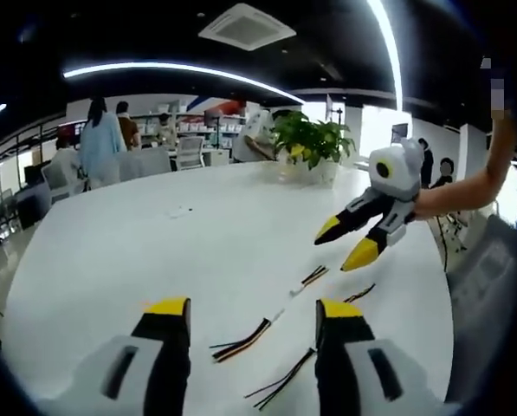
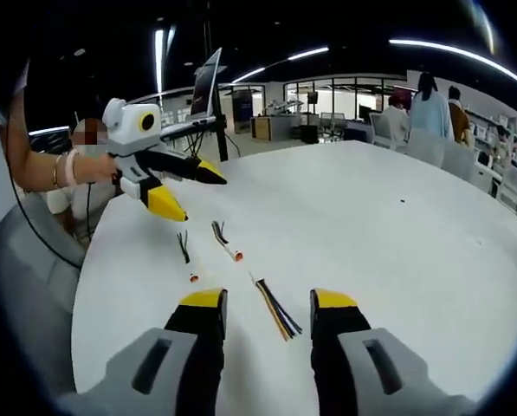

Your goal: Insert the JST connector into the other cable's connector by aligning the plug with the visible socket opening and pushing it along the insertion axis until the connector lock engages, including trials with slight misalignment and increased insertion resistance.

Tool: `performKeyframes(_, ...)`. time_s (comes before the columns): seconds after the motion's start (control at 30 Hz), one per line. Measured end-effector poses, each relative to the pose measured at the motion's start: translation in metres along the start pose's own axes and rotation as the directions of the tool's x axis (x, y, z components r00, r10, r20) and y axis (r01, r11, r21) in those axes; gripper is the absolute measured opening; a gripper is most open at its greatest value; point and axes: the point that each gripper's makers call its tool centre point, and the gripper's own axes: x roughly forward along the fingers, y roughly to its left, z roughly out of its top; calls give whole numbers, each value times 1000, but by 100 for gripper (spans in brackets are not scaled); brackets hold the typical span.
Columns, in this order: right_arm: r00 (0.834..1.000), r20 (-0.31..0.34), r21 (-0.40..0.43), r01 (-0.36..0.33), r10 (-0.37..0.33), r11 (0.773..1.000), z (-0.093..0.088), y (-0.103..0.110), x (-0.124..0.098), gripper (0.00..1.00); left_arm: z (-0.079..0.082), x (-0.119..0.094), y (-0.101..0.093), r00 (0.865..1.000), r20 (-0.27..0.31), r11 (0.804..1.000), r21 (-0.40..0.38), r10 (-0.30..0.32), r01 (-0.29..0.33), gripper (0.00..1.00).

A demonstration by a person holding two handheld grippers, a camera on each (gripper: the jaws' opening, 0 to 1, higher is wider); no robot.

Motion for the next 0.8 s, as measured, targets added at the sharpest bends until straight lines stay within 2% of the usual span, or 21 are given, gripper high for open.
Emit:
performKeyframes(0.1,1000,0,-30,-22,22,999,-1,4,1,35,-4,4,2,1000,-12,1000,8,6,-6,54)
performKeyframes(0.23,999,-4,-48,-51,51,998,-4,5,5,34,-6,7,0,1000,-14,1000,21,-19,20,52)
performKeyframes(0.43,996,4,-53,-91,91,994,-4,6,12,31,-7,12,-6,998,-11,997,36,-63,64,50)
performKeyframes(0.53,994,11,-52,-105,106,993,-5,6,15,28,-16,16,-5,997,-48,997,36,-69,70,48)
performKeyframes(0.67,993,-14,-34,-119,118,992,-11,4,18,25,-18,19,-7,995,-43,995,28,-91,93,45)
performKeyframes(0.8,992,-13,-35,-127,127,991,-11,6,19,23,-23,23,-9,991,-57,992,35,-117,119,41)
